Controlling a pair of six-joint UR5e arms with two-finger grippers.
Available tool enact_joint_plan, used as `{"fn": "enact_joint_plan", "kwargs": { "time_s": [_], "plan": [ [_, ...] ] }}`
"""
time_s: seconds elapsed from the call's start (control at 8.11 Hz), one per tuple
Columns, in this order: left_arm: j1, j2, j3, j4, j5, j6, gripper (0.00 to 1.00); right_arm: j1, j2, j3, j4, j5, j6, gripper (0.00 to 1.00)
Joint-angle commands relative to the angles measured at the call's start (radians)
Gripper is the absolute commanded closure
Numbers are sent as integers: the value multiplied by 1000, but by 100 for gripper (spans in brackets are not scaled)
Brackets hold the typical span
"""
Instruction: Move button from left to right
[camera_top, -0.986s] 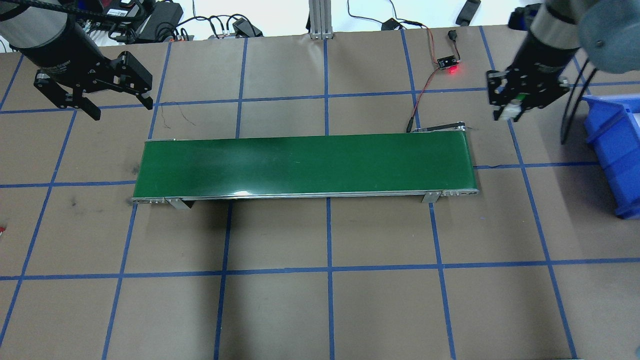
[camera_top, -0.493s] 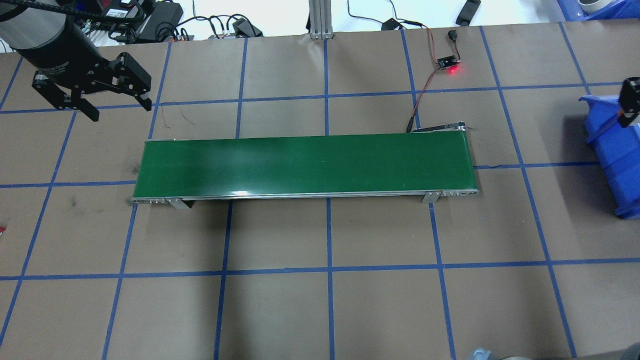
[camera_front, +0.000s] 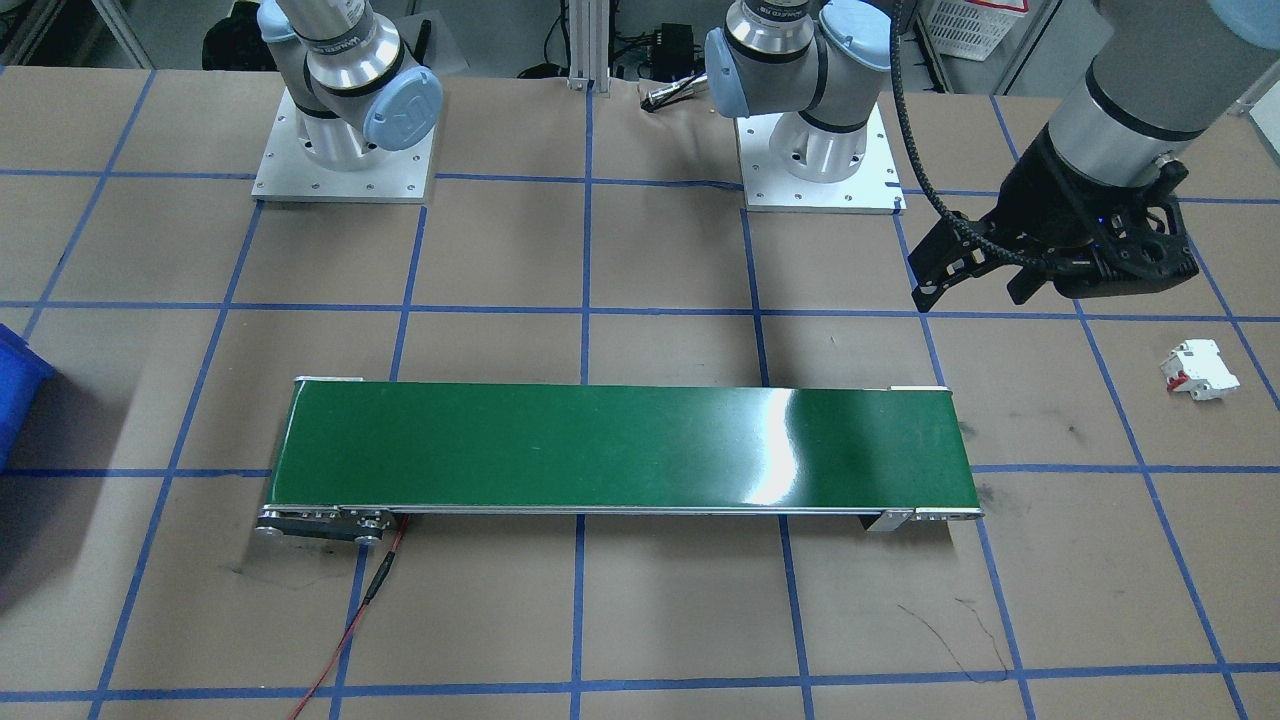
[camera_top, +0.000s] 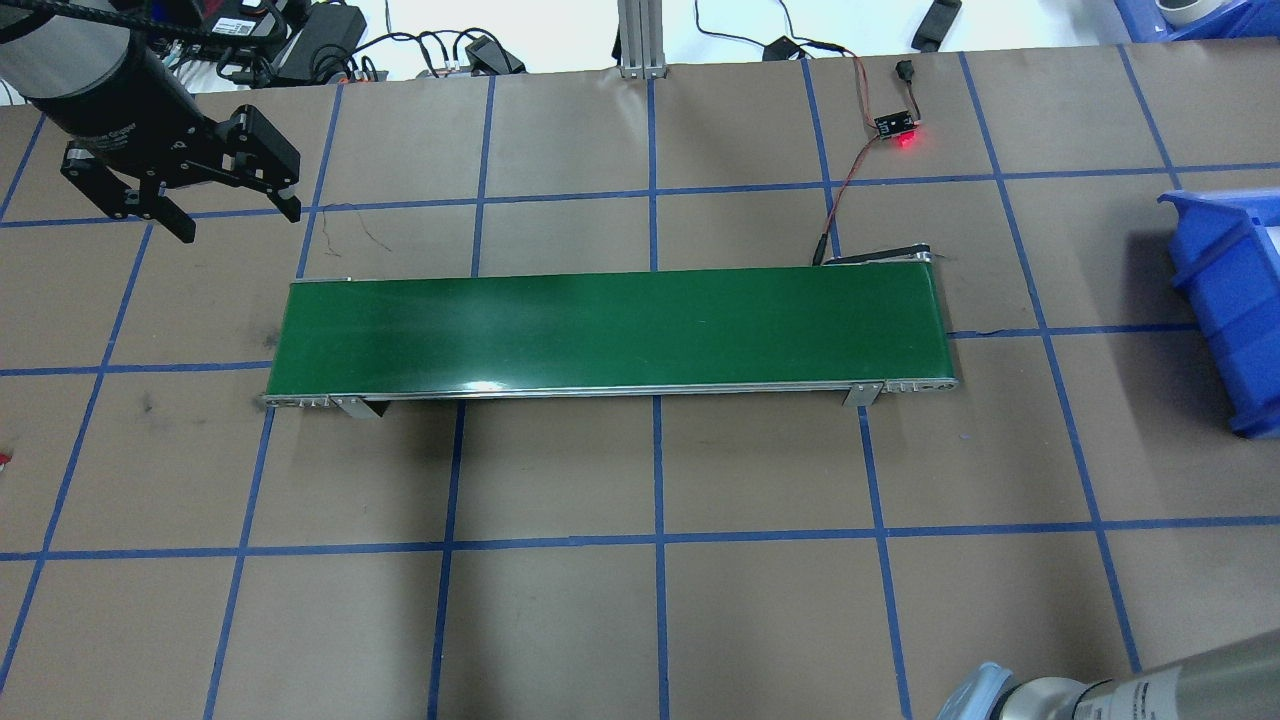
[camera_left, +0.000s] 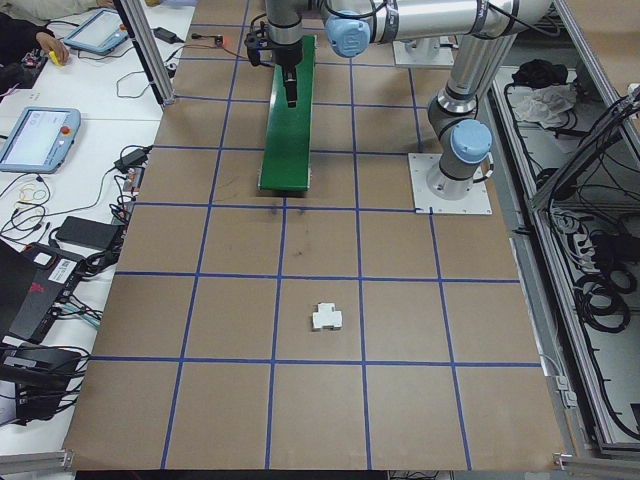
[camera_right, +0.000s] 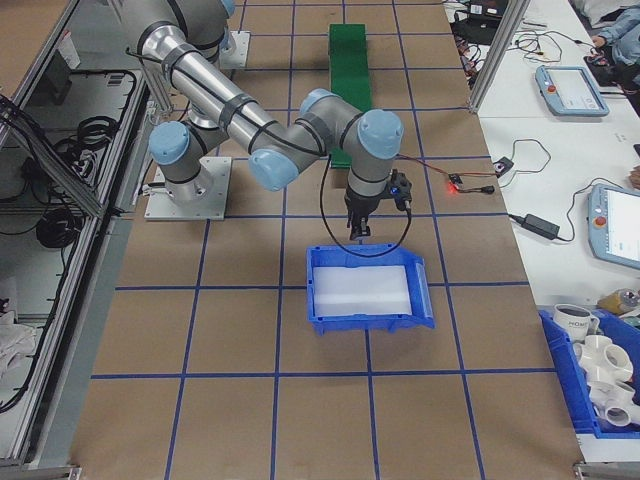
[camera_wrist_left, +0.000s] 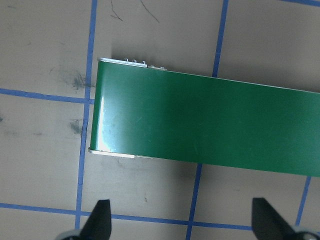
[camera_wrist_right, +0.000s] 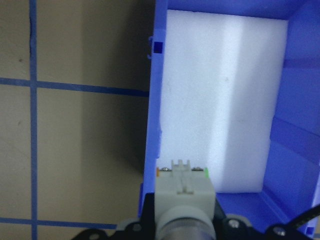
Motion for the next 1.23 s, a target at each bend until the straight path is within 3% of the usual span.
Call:
{"fn": "enact_joint_plan", "kwargs": {
  "time_s": [0.0, 0.49, 1.11],
  "plan": [
    [0, -4, 9, 0, 1, -3, 0, -60, 109, -14, -99, -1, -147, 100],
    [0, 0, 1, 0, 1, 0, 0, -77, 236, -8, -155, 4, -195, 100],
    [2, 2, -1, -1, 1, 0, 0, -80, 275, 4, -213, -4, -217, 100]
  ]
}}
